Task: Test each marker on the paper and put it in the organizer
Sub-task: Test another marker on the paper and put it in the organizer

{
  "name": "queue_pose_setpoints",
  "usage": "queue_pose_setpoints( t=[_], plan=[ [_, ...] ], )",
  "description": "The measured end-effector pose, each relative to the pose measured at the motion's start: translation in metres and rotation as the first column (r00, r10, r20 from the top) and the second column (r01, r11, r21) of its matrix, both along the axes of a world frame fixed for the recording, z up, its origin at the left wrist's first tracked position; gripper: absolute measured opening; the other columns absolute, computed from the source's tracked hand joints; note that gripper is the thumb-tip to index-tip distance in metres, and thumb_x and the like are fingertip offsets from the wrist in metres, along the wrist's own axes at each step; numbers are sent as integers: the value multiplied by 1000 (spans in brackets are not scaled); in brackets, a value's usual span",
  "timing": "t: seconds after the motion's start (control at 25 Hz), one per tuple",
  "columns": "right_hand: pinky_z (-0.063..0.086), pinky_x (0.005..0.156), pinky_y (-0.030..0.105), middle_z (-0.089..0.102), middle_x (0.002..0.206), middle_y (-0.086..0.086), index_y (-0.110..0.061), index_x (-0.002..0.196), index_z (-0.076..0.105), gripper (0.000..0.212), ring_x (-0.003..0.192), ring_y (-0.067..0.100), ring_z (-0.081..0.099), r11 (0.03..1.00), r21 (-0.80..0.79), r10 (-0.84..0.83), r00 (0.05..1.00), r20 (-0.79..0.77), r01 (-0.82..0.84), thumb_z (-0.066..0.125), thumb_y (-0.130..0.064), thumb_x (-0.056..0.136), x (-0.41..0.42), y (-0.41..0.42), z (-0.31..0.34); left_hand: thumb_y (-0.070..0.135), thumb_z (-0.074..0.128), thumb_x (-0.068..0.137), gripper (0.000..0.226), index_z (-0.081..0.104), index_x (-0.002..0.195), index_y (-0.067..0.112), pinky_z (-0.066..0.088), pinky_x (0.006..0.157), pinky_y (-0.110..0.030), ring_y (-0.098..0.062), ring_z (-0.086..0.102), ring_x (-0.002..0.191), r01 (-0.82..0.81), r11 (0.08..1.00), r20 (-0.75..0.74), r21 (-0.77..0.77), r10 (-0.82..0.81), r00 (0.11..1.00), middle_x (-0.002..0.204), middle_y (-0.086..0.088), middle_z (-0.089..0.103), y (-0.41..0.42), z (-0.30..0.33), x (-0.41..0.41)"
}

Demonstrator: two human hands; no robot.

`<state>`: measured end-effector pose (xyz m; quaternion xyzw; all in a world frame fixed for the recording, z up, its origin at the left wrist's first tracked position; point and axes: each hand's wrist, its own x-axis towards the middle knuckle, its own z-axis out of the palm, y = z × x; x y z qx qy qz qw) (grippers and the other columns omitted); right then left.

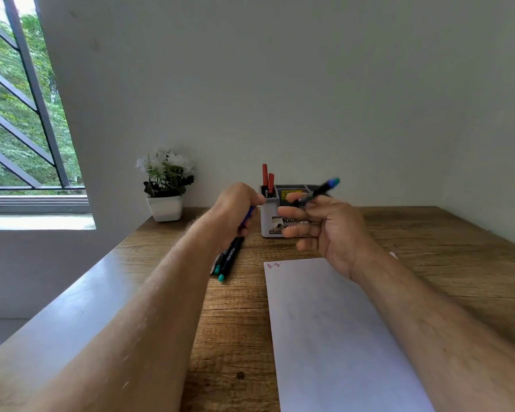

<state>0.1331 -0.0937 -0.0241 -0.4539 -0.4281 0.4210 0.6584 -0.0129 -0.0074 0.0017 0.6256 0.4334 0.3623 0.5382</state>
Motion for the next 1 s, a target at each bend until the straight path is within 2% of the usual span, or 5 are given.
queue_pose_setpoints(
  t=[0.16,0.28,0.44,0.8,1.0],
  plan=[
    [50,42,24,75,82,12,-13,95,69,6,52,18,66,998,-6,-67,989,133,69,65,-16,92,-1,-3,-4,25,48,79,13,55,81,15,29,51,-28,-15,34,53,64,992,-236,105,-37,971,61,2,41,3,-2,-3],
    [40,38,24,65,59,10,-11,80,70,32,41,17,55,984,-57,-152,954,259,172,57,-34,97,0,-4,-7,28,63,81,19,64,94,14,36,55,-28,-13,43,61,219,956,-498,195,-96,862,71,2,50,-1,-1,-3],
    [42,37,24,68,65,16,-4,84,74,32,45,21,59,987,-114,-66,934,351,113,53,-24,98,-2,-7,-12,21,76,77,14,73,79,34,44,94,-40,-16,57,103,443,887,-735,130,-213,643,96,9,65,-8,-7,1],
    [46,42,26,71,69,19,-6,80,62,12,50,25,62,984,-168,39,833,552,65,60,-3,91,-1,-5,-23,20,81,75,14,74,78,32,37,105,-47,-17,55,113,488,868,-807,95,-219,548,101,11,70,-1,-14,2],
    [39,50,24,71,63,5,-19,58,57,24,45,3,51,966,-130,-50,654,755,225,67,-17,79,-2,-1,-25,17,79,77,14,74,80,31,38,104,-45,-18,55,111,485,870,-816,87,-217,536,102,10,70,-2,-15,6]
  ],
)
